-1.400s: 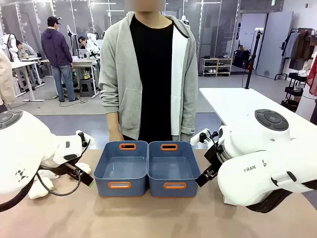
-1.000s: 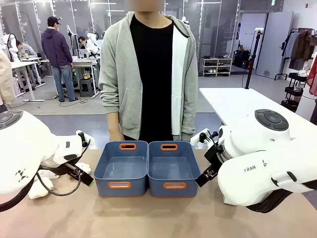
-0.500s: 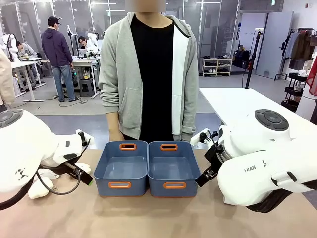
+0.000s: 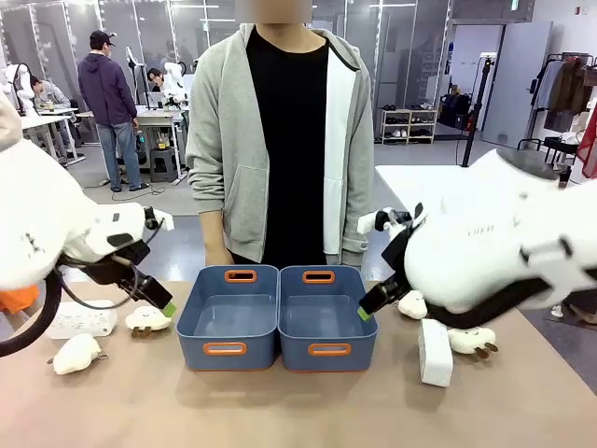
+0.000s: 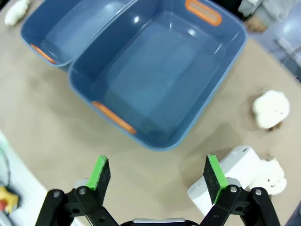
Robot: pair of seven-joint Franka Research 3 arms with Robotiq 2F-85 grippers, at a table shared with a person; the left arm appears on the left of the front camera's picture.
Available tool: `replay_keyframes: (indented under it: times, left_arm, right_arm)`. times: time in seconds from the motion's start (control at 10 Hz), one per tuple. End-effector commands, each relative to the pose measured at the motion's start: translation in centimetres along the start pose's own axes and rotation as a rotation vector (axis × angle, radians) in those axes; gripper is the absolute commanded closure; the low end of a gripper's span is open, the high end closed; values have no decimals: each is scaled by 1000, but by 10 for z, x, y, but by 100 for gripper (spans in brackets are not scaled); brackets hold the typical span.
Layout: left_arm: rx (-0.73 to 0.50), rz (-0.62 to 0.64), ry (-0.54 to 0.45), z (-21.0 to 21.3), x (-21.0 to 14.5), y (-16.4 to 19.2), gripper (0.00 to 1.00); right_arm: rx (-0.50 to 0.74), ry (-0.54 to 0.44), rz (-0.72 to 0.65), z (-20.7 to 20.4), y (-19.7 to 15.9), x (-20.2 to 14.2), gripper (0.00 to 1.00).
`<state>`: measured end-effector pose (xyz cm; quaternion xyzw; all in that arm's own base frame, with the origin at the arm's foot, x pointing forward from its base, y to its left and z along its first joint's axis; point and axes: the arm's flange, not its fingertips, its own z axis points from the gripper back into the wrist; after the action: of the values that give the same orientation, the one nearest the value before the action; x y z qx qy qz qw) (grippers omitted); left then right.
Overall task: Sort the digital clocks into the basket.
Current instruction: Pick up the Digital clock from the table and place it into the empty Plastic storage basket.
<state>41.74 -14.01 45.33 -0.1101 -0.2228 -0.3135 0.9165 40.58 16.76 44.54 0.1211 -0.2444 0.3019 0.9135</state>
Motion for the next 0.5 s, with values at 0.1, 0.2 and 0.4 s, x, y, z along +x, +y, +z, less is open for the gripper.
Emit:
replay_keyframes:
  times: [0.1,0.2,0.4]
  left_arm:
    - [-392,72,-76,40,-29,39,0]
    - [-553,120,-171,55,-53,54,0]
    - [-633,217,-354,75,-97,84,0]
  right_arm:
    - [374,12,-180,38,-50,-15,0]
    - [543,-19,-273,53,-72,-31,0]
    - [673,-59,-333,78,-113,-68,0]
